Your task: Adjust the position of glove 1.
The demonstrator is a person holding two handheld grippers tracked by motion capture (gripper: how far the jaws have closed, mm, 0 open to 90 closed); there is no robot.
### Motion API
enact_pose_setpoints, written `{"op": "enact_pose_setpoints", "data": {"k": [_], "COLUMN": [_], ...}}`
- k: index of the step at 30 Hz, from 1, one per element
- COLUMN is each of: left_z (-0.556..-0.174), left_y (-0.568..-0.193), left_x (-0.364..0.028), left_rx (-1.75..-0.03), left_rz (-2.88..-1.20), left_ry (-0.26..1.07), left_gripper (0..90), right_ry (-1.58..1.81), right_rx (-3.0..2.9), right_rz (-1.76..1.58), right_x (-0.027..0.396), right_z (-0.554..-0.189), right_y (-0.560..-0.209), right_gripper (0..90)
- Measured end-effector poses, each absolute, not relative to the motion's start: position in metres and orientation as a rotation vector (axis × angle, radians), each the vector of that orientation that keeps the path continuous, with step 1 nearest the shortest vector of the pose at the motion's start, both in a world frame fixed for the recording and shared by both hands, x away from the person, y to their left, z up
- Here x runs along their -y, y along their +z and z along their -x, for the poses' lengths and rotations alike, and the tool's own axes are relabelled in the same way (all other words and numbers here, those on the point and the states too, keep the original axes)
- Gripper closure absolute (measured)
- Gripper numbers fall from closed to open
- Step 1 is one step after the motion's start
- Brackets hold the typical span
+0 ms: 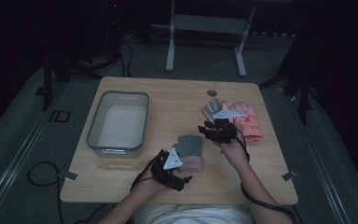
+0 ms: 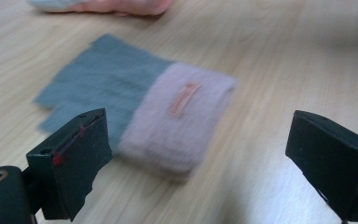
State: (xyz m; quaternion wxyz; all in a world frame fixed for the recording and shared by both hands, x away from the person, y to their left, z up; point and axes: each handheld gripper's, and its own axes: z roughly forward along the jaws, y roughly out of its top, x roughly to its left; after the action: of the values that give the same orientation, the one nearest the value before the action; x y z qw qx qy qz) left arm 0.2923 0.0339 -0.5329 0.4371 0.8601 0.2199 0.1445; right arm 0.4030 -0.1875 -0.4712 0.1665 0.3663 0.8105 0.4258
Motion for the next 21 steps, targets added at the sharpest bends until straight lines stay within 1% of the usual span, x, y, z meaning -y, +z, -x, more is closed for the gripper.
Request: {"op": "enact_pose_setpoints", "data": {"k": [2,5,6,7,9,11,12,13,14,15,17,18,19,21], "left_z": [-0.294,-0.299,-0.299,-0.302,-0.305,-0.306,-0.307,-0.307,-0.307,-0.308,-0.309,-0.309,-0.310,-0.310], "left_y": [-0.532,-0.534,-0.534,-0.536,-0.539,-0.540,-0.543,-0.543,-0.544,-0.545,-0.545,-0.545,-0.545,-0.546], "left_x": [-0.030,-0.026,-0.026,-0.025,-0.024,-0.023,-0.021,-0.021,-0.020,-0.019,-0.020,-0.020,-0.020,-0.019], "left_rx": [-0.495,-0.416,-0.416,-0.359,-0.331,-0.323,-0.310,-0.310,-0.297,-0.277,-0.270,-0.270,-0.265,-0.245], "left_rz": [-2.149,-2.196,-2.196,-2.208,-2.247,-2.255,-2.275,-2.275,-2.283,-2.301,-2.306,-2.306,-2.311,-2.327], "left_ry": [0.370,0.375,0.375,0.365,0.371,0.372,0.386,0.386,0.397,0.414,0.422,0.422,0.420,0.443], "left_gripper": [11.8,15.3,18.0,21.8,22.9,26.0,28.3,29.7,29.7,32.9,35.0,35.7,35.9,35.9], "right_ry": [1.201,1.174,1.160,1.149,1.125,1.099,1.088,1.088,1.083,1.055,1.022,1.022,0.987,0.968], "right_rx": [-2.319,-2.343,-2.354,-2.365,-2.371,-2.371,-2.381,-2.381,-2.386,-2.414,-2.444,-2.444,-2.465,-2.472], "right_rz": [-1.048,-1.071,-1.081,-1.092,-1.126,-1.147,-1.196,-1.196,-1.220,-1.249,-1.255,-1.255,-1.255,-1.251], "right_x": [0.184,0.178,0.176,0.175,0.173,0.172,0.172,0.172,0.172,0.170,0.167,0.167,0.165,0.165], "right_z": [-0.408,-0.414,-0.416,-0.418,-0.421,-0.423,-0.427,-0.427,-0.428,-0.430,-0.432,-0.432,-0.432,-0.433], "right_y": [-0.474,-0.485,-0.490,-0.494,-0.503,-0.508,-0.515,-0.515,-0.517,-0.524,-0.530,-0.530,-0.535,-0.540], "right_gripper": [61.7,61.3,60.7,60.0,59.8,59.5,57.3,57.3,55.8,52.0,49.5,49.5,46.5,43.9]}}
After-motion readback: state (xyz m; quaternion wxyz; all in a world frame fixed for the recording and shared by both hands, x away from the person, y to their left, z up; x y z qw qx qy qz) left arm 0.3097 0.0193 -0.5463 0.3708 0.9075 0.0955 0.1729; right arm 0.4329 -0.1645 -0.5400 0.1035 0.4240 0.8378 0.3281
